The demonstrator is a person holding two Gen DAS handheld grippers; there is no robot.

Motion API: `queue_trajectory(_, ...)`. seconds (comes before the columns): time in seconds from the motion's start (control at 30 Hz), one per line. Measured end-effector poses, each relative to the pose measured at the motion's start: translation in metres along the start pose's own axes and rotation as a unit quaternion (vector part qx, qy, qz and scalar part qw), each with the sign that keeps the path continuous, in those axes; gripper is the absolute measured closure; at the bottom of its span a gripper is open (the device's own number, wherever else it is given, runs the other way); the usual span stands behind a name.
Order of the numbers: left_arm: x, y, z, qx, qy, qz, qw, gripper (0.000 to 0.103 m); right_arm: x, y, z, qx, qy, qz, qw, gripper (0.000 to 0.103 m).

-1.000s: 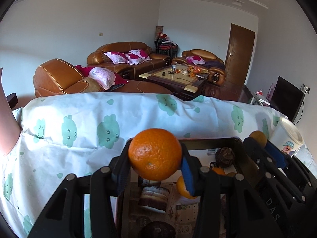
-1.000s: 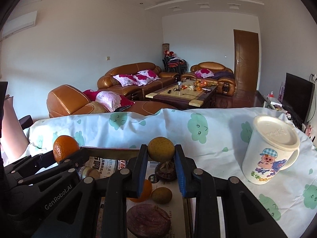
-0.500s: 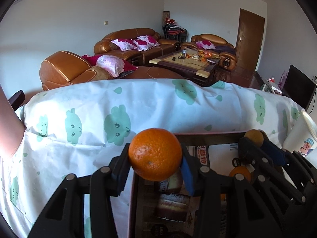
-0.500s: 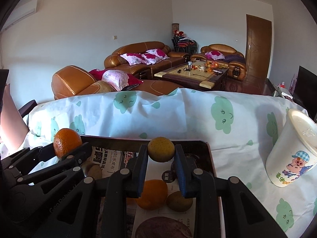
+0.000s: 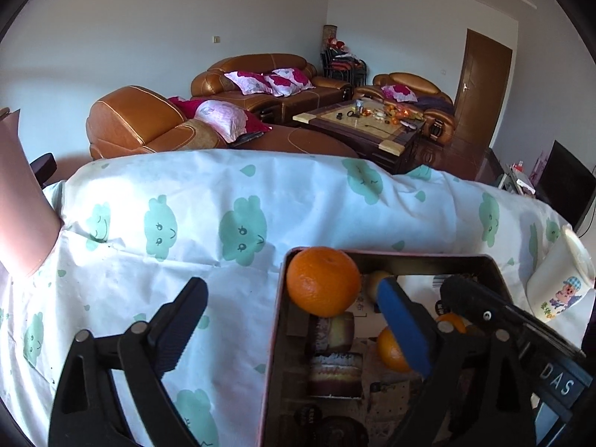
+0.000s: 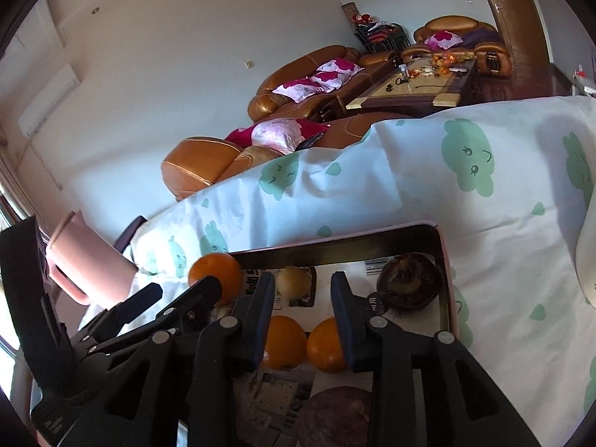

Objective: Organize fruits

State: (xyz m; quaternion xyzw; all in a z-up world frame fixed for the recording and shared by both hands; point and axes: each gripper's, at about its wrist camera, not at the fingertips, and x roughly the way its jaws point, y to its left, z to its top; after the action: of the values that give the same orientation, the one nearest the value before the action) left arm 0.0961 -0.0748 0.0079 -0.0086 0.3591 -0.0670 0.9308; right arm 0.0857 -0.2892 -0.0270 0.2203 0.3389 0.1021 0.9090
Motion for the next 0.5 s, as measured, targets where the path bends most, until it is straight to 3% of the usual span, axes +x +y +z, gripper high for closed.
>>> queue_trajectory(0.13, -0.017, 0.007, -0.003, -0.012, -0.017, -0.01, 0.9997, 0.0, -0.019, 0.007, -0.006, -0.004, -0.042, 0.004, 0.999, 0.049)
queue_trajectory(0.23, -0.024, 0.011, -0.007, -0.014, -0.033, -0.008, 0.9993, 0.0, -0.035, 0.015, -0.013, -0.008, -0.098, -0.028, 0.995, 0.034)
queue_trajectory(0.37, -0.036, 0.007, -0.023, 0.012, -0.091, 0.037, 0.9951, 0.0, -0.055, 0.027, -0.03, -0.038, -0.179, -0.107, 0.977, 0.032)
queue_trajectory(0.5, -0.05, 0.003, -0.037, 0.03, -0.14, 0.054, 0.9883, 0.0, -0.065, 0.038, -0.044, -0.067, -0.219, -0.152, 0.962, 0.032)
